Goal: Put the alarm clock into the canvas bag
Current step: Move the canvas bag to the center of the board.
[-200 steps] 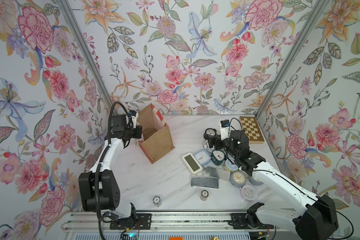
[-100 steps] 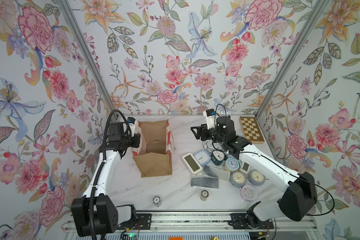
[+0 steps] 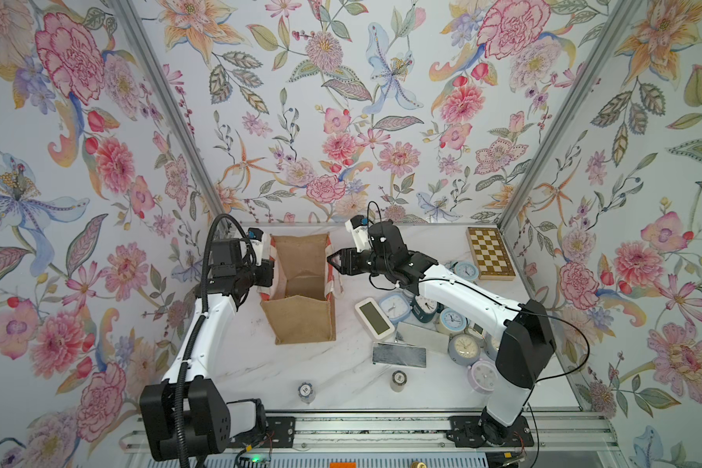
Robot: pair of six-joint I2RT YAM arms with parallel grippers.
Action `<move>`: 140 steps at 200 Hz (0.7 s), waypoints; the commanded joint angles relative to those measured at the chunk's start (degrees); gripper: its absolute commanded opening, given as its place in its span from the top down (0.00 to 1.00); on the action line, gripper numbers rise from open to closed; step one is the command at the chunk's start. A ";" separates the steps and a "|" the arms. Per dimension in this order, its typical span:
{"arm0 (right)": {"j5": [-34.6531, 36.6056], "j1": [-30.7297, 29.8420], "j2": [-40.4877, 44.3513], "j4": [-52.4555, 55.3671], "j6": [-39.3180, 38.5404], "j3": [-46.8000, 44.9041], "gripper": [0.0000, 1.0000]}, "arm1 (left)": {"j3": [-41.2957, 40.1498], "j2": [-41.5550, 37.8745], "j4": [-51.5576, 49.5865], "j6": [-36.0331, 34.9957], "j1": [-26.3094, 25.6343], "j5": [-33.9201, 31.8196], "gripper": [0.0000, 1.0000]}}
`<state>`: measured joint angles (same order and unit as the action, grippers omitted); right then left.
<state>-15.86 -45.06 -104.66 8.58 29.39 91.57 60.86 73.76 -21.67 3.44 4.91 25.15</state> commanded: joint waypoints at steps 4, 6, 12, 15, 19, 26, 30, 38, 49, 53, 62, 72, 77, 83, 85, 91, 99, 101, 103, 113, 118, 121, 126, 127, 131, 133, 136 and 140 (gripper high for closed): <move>-1.37 -0.69 -2.99 4.36 0.81 4.15 0.62 | -1.01 -1.37 1.08 0.69 0.01 1.56 0.95; -1.30 -0.72 -3.11 4.41 0.77 4.21 0.64 | -1.01 -1.41 1.10 0.75 0.01 1.63 0.96; -0.94 -0.71 -3.18 4.38 0.90 4.23 0.69 | -1.02 -1.57 1.11 0.84 -0.01 1.91 0.95; -0.77 -0.65 -3.11 4.35 0.93 4.19 0.71 | -1.01 -1.66 1.13 0.98 0.01 1.92 0.95; -0.39 -0.65 -2.93 4.42 0.94 4.03 0.74 | -1.01 -1.71 1.02 1.16 -0.03 2.01 0.95; -0.13 -0.70 -2.62 4.37 0.94 3.82 0.81 | -1.01 -1.99 0.87 1.38 -0.05 2.21 0.96; -0.06 -0.69 -2.38 4.40 0.85 3.51 0.85 | -1.05 -2.02 0.84 1.47 0.01 2.39 0.95; 0.16 -0.65 -1.81 4.66 0.69 3.11 0.93 | -1.18 -2.20 0.59 1.85 0.02 2.96 0.96; 0.30 -0.65 -0.66 5.25 0.51 2.31 1.00 | -1.34 -2.66 0.27 2.21 -0.16 3.65 0.96; 0.41 -0.63 -0.09 5.43 0.43 1.89 1.00 | -1.47 -2.85 0.10 2.33 -0.23 3.83 0.96; 0.61 -0.65 1.35 5.73 0.50 0.70 1.00 | -1.79 -3.43 0.13 2.51 -0.49 4.35 0.97; 1.30 -0.88 3.20 5.77 0.63 -0.91 1.00 | -2.54 -4.22 0.33 2.93 -0.80 4.69 0.97; 1.46 -0.98 4.18 5.84 0.59 -1.77 1.00 | -2.90 -4.60 0.51 3.18 -0.99 4.88 0.97; 1.71 -0.98 5.18 6.09 0.60 -2.80 1.00 | -3.33 -5.11 0.56 3.46 -1.26 5.20 0.97; 1.82 -1.04 5.52 6.16 0.65 -3.15 1.00 | -3.41 -5.20 0.51 3.54 -1.36 5.34 0.97; 2.05 -1.13 6.55 6.56 0.75 -4.07 1.00 | -3.68 -5.60 0.42 3.66 -1.71 5.59 0.97; 2.32 -1.32 7.90 7.12 0.93 -5.44 1.00 | -4.03 -6.10 0.17 3.74 -2.29 5.62 0.97; 2.39 -1.34 8.29 7.14 0.93 -5.77 1.00 | -4.07 -6.17 0.12 3.76 -2.45 5.64 0.97; 2.40 -1.41 8.63 7.20 1.02 -6.09 1.00 | -4.15 -6.35 0.00 3.76 -2.67 5.62 0.97; 2.41 -1.65 10.27 7.18 1.45 -8.02 1.00 | -4.16 -6.90 -0.87 3.55 -3.58 5.11 0.97; 2.37 -1.79 10.91 7.24 1.74 -8.87 1.00 | -4.09 -7.23 -1.33 3.35 -4.11 4.69 0.97; 2.36 -1.97 11.24 7.43 1.87 -9.22 1.00 | -4.08 -7.41 -1.56 3.19 -4.37 4.41 0.97; 2.34 -2.24 11.90 7.74 1.98 -9.88 1.00 | -4.17 -7.76 -2.12 3.02 -4.75 3.96 0.97; 2.42 -2.28 12.00 7.80 2.03 -9.99 1.00 | -4.17 -7.84 -2.18 3.00 -4.83 3.91 0.97; 2.61 -2.44 12.45 8.05 2.12 -10.43 1.00 | -4.17 -8.04 -2.52 2.93 -5.02 3.64 0.97; 2.66 -2.65 12.61 8.15 2.11 -10.66 1.00 | -4.13 -8.17 -2.81 2.90 -5.11 3.52 0.97; 2.92 -2.85 12.96 8.32 2.23 -10.97 1.00 | -4.09 -8.30 -3.15 2.82 -5.27 3.36 0.97; 3.16 -3.11 13.33 8.52 2.26 -11.39 1.00 | -4.03 -8.50 -3.71 2.76 -5.41 3.13 0.97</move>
<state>-14.06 -46.92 -94.41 15.03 30.72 82.70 57.25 67.55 -22.90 6.26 0.62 29.21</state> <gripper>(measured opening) 0.047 0.051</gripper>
